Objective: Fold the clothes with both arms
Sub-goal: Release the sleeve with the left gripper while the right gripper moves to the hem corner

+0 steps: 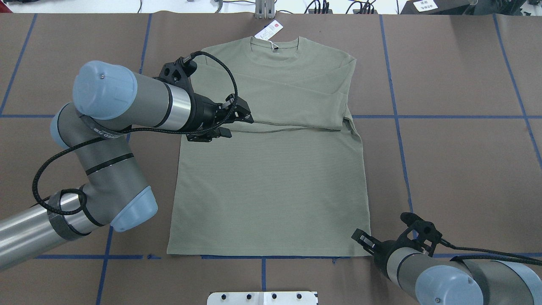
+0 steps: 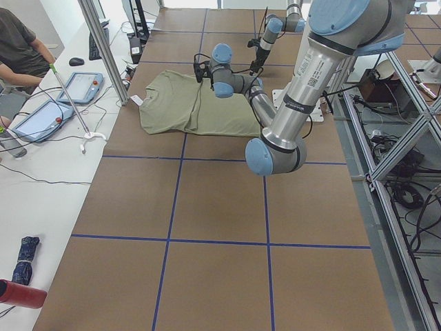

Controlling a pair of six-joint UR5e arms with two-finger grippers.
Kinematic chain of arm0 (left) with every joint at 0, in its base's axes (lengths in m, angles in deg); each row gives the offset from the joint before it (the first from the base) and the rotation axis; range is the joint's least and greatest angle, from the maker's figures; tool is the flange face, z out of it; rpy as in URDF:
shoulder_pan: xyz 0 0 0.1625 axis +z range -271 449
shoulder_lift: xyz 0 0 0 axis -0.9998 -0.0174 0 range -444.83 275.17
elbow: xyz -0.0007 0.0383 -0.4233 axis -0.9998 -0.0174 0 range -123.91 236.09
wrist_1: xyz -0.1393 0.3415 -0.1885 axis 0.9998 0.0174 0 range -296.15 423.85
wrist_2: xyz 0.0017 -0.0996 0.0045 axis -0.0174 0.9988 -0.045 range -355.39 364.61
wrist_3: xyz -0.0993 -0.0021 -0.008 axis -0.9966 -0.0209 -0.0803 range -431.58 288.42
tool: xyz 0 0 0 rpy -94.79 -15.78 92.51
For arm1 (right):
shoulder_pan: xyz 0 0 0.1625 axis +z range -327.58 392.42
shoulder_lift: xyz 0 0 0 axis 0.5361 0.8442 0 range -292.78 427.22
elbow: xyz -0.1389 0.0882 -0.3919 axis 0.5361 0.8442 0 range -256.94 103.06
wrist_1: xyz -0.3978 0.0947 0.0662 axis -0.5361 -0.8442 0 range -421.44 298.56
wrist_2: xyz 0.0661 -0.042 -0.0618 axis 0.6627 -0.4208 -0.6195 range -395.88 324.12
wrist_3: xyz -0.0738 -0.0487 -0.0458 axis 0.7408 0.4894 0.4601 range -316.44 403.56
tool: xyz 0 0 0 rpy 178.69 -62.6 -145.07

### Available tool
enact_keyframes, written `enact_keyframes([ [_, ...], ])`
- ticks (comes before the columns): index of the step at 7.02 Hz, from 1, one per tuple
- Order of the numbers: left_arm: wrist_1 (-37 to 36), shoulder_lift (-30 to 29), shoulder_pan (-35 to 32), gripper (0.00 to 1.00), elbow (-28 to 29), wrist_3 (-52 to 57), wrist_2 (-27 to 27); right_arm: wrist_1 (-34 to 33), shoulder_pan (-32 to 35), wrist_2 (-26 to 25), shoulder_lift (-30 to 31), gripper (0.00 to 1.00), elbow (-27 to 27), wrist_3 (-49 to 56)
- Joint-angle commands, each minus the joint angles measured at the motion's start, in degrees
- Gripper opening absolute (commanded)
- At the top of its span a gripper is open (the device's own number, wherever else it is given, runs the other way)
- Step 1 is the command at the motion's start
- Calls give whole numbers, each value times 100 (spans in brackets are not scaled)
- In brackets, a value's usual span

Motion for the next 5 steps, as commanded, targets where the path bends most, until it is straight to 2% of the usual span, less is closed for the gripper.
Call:
enact_keyframes([
  [1, -17, 28, -51, 71, -129, -2, 6, 0, -112, 53, 44, 65, 1, -2],
  [2, -18, 107, -60, 71, -182, -2, 6, 0, -156, 45, 52, 63, 1, -2],
  [3, -18, 116, -51, 71, -182, -2, 6, 0, -191, 53, 52, 55, 9, -2],
  [4, -18, 125, -51, 71, -183, -2, 6, 0, -200, 53, 79, 42, 1, -2],
  [5, -18, 125, -51, 71, -191, -2, 6, 0, -235, 53, 140, 21, 9, -2],
])
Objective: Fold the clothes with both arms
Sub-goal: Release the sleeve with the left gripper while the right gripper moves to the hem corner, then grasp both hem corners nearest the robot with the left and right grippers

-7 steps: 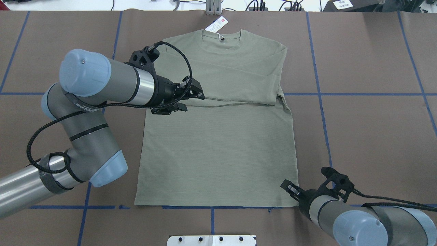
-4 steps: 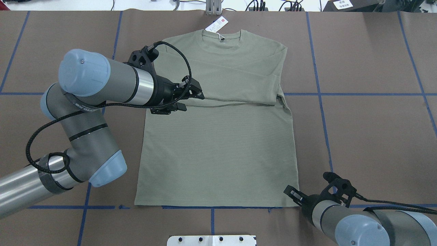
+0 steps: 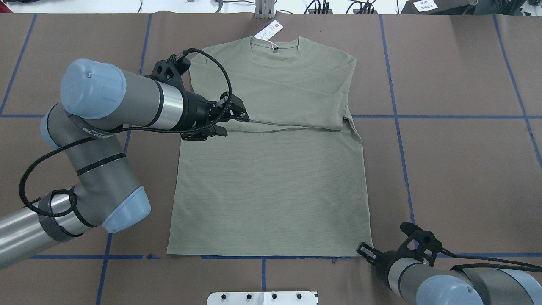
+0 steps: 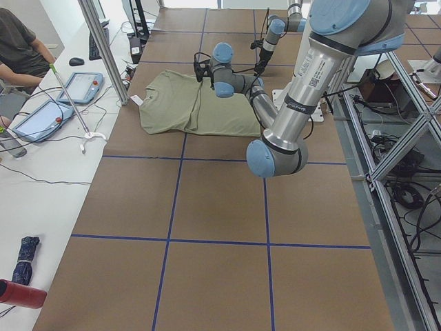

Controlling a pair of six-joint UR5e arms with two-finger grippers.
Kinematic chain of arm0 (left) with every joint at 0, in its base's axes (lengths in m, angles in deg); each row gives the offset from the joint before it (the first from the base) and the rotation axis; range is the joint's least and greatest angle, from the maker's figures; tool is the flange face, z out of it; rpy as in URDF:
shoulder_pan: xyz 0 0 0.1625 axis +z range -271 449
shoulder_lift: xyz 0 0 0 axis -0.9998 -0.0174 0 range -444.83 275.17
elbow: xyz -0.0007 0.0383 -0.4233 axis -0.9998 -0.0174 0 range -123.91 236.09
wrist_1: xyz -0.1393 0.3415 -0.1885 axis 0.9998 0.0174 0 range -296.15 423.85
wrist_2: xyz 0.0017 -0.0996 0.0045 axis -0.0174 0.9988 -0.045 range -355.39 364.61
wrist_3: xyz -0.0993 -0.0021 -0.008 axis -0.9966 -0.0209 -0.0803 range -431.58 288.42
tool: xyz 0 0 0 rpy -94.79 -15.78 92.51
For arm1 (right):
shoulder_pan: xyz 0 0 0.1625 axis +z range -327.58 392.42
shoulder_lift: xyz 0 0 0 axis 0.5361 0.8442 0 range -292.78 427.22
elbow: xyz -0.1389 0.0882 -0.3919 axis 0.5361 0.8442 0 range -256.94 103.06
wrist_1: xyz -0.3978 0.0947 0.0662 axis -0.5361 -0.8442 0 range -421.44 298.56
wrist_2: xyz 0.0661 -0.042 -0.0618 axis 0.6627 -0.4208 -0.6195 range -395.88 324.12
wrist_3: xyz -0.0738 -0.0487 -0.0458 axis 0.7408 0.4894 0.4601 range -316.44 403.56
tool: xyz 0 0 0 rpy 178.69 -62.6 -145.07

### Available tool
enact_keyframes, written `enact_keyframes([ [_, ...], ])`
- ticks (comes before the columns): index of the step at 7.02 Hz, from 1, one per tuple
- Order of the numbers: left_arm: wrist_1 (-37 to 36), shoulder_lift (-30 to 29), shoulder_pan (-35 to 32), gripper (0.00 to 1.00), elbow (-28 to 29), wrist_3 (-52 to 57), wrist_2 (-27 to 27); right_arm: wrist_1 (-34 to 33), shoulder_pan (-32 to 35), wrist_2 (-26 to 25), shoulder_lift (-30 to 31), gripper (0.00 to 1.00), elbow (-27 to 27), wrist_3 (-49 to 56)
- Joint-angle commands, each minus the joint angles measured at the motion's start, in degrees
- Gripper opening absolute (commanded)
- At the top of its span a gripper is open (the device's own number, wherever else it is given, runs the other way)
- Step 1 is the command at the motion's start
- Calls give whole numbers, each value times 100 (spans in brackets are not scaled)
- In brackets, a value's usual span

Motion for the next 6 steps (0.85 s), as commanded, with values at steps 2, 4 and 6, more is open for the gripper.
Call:
enact_keyframes([
  [2, -9, 15, 0, 71, -36, 0, 0, 9, -53, 10, 99, 0, -4, 0],
  [4, -9, 285, 44, 71, -80, -96, -9, 26, -53, 53, 99, 0, -47, 0],
  [6, -1449, 541, 445, 72, -883, -264, -235, 26, -35, 142, 107, 0, -345, 0],
])
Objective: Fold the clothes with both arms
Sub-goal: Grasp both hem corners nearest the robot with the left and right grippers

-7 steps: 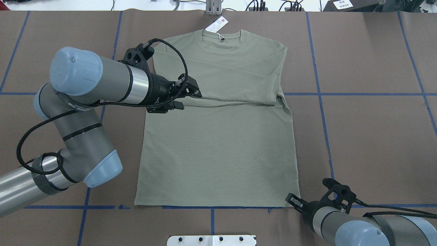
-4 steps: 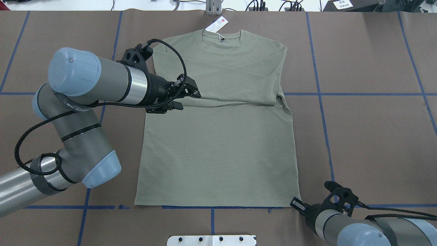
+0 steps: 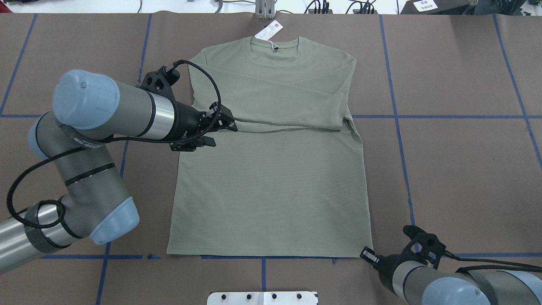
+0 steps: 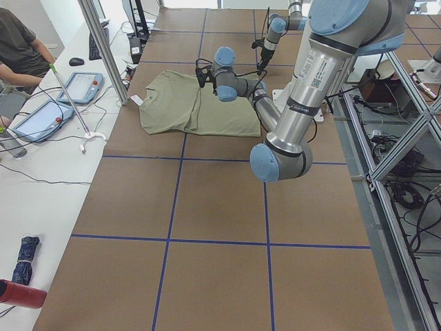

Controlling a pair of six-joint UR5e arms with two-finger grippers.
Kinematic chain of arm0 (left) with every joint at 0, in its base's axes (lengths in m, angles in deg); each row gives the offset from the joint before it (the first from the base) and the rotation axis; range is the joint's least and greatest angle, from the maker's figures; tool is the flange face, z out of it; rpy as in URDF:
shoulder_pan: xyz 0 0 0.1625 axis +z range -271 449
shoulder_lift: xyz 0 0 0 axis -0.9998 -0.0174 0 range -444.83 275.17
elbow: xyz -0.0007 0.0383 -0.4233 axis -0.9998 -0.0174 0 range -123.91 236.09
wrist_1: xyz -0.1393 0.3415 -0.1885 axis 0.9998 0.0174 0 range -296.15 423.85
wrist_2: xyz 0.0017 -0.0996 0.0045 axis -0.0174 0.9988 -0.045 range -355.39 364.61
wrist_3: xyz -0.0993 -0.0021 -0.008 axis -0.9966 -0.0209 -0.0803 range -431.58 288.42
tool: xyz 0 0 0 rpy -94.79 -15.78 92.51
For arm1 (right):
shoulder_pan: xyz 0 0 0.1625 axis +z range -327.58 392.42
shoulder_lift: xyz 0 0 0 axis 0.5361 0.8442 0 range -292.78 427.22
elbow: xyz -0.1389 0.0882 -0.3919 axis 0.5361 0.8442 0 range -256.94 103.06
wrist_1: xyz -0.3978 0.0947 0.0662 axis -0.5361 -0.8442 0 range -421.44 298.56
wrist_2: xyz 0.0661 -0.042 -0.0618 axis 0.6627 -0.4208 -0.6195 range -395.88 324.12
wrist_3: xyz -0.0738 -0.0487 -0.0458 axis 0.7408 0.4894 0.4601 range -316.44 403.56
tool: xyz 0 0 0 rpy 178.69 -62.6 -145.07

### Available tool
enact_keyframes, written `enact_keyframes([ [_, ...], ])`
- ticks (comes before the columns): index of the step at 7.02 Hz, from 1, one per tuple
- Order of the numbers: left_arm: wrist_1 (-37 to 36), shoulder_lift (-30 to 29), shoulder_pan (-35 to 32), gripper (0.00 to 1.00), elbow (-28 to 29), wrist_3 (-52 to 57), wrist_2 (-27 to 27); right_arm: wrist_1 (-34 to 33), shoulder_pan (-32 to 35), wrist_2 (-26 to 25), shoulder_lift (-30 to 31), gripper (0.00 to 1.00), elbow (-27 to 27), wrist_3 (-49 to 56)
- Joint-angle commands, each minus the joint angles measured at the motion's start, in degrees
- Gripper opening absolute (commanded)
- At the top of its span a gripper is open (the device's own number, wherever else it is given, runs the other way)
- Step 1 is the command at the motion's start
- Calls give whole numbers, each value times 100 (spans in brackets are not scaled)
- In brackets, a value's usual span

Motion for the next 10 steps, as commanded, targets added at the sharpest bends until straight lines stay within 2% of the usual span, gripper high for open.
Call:
enact_keyframes([
  [1, -1054, 605, 468, 72, -888, -76, -382, 1, 9, 28, 3, 0, -281, 0],
  [4, -1082, 1468, 1207, 67, -927, -94, -797, 1, 36, 10, 3, 0, -291, 0],
  [7, -1659, 1541, 1725, 63, -936, -120, -806, 1, 53, -7, 4, 0, -282, 9],
  [8, -1679, 1707, 1979, 60, -883, -251, -815, 1, 53, 2, 12, 0, -273, 9],
  [10, -1688, 1840, 2087, 58, -892, -261, -885, 1, 97, -7, 4, 0, -291, 9],
])
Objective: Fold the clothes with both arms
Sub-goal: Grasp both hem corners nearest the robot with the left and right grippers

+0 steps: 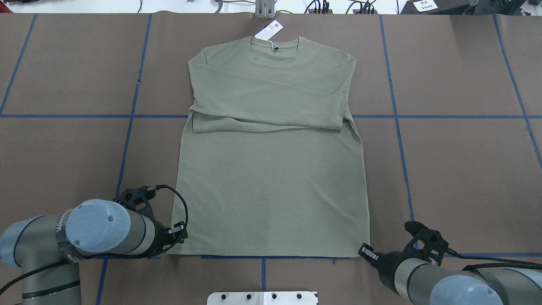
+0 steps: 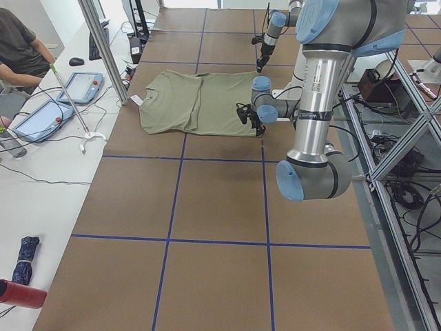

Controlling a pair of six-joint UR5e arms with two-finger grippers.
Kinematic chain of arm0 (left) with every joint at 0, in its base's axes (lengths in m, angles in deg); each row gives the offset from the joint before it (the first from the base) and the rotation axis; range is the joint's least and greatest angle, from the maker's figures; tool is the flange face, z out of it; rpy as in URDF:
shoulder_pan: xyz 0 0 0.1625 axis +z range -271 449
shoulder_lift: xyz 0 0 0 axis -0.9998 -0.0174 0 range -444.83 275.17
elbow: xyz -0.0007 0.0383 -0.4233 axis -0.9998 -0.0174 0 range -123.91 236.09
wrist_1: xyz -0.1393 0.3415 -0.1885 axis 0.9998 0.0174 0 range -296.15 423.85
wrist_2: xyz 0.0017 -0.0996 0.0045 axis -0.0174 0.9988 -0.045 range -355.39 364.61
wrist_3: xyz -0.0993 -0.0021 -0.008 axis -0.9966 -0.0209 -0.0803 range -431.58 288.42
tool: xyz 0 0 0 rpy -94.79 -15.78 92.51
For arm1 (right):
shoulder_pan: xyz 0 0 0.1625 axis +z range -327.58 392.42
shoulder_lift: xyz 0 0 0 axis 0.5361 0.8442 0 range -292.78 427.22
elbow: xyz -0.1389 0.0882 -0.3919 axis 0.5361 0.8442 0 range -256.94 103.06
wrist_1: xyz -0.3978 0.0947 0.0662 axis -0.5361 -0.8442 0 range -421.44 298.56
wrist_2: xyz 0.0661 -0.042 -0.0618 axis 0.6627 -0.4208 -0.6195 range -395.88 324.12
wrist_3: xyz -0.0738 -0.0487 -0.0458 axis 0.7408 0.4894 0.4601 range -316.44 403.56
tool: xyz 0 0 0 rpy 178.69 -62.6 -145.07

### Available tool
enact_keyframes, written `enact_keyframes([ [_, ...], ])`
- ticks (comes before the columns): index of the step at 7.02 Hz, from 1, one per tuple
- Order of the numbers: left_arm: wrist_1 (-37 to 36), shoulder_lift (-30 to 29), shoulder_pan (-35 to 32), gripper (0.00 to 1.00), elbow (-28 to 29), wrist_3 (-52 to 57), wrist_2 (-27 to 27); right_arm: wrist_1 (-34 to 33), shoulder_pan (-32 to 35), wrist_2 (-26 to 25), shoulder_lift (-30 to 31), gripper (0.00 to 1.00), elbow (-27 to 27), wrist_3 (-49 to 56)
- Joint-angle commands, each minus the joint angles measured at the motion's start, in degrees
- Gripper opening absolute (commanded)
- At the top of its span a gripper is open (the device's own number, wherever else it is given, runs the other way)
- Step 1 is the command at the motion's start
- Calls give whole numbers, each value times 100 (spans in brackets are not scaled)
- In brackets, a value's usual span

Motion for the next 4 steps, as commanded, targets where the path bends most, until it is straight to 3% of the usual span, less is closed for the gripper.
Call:
enact_keyframes([
  [1, -14, 126, 131, 57, 5, -20, -29, 0, 56, -2, -6, 0, -9, 0],
  [2, -14, 126, 140, 48, 13, -20, -21, 0, 65, 6, -15, 0, -9, 9],
  [3, -23, 91, 140, 11, -13, -37, -21, 0, 74, -2, -23, 0, -9, 0],
  [4, -23, 74, 140, 0, -30, -29, -12, 0, 100, -2, -6, 0, -9, 0],
])
